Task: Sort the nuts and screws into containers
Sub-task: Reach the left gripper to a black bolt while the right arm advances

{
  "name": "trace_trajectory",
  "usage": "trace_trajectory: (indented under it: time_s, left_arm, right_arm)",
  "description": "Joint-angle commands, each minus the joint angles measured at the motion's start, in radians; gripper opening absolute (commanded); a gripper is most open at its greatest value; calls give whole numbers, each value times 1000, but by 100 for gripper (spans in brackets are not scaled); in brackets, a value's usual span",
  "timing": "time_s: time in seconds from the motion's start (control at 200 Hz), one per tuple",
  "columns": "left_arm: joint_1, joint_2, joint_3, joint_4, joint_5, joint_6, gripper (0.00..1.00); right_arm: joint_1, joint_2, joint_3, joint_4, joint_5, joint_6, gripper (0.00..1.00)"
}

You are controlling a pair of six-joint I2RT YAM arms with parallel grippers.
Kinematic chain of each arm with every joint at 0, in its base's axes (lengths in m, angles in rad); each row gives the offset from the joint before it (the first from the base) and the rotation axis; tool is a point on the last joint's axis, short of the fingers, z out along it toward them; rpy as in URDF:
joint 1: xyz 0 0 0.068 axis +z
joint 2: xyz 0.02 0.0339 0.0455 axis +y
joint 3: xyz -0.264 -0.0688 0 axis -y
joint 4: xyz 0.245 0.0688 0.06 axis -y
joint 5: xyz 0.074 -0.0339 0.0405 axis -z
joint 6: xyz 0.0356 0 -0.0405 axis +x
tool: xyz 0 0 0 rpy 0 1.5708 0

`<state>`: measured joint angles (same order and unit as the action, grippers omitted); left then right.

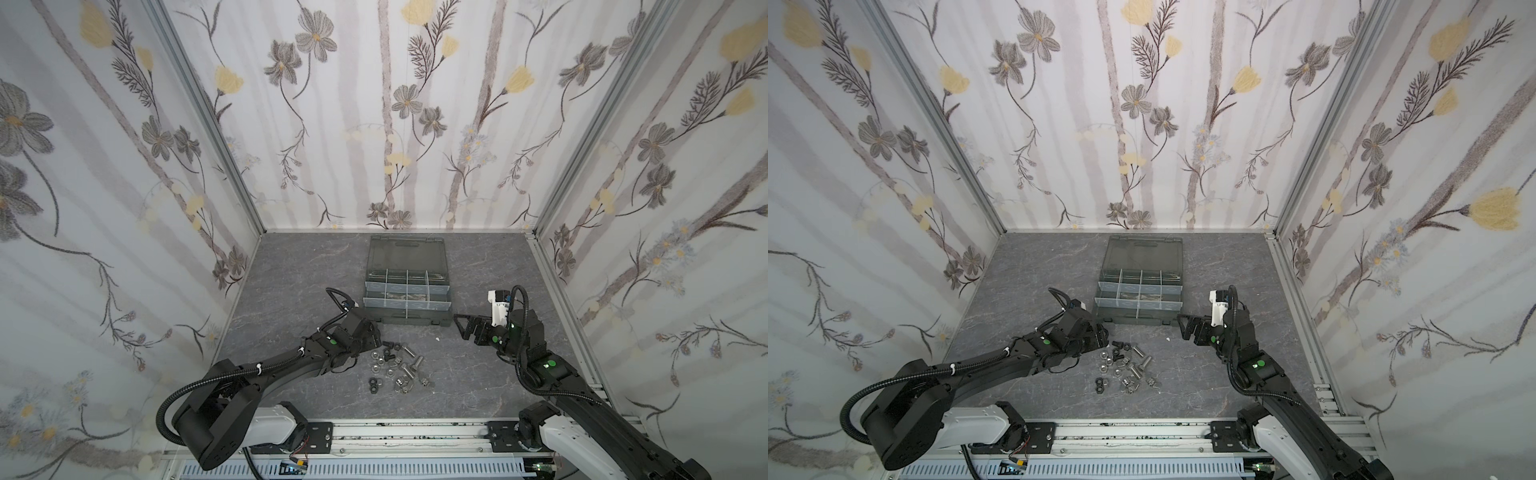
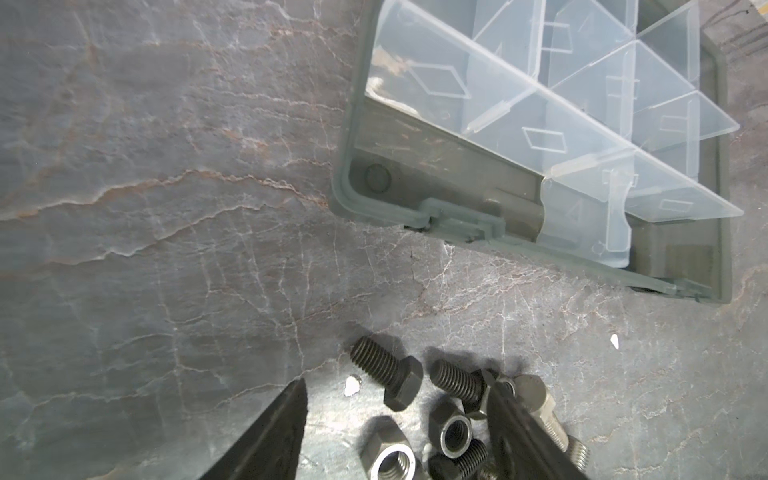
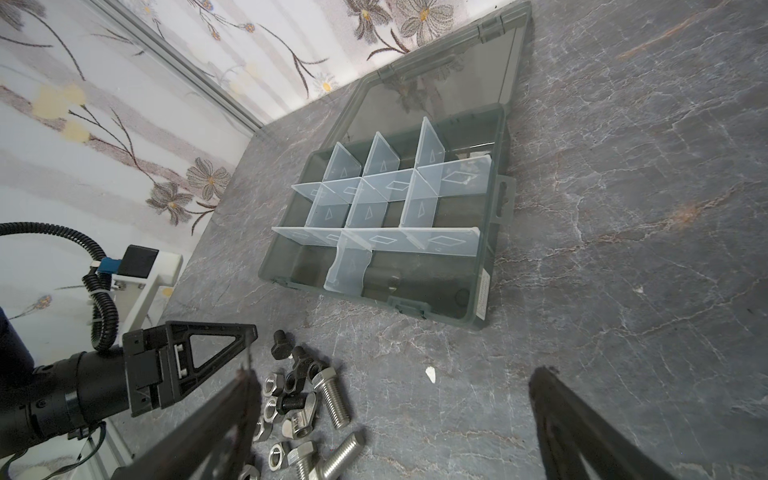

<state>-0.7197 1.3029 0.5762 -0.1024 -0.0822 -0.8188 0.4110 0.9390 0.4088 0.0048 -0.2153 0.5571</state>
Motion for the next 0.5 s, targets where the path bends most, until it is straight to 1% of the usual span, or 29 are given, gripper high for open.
trace_trajectory:
  time_s: [0.0, 0.195, 0.34, 0.495]
  left_arm:
    - [-6, 20, 17, 1, -21, -41, 69]
    - [-20, 59, 36, 1, -24, -49, 65]
    - [-26, 98, 51, 1, -34, -71, 58]
    - [-39, 148, 79, 1, -43, -79, 54]
  right_arm:
    - [1, 26, 20, 8, -47, -1, 100]
    - [4, 38, 28, 11, -54, 0, 100]
    - [5, 30, 27, 8, -54, 5, 100]
    - [5, 23, 23, 3, -52, 9, 100]
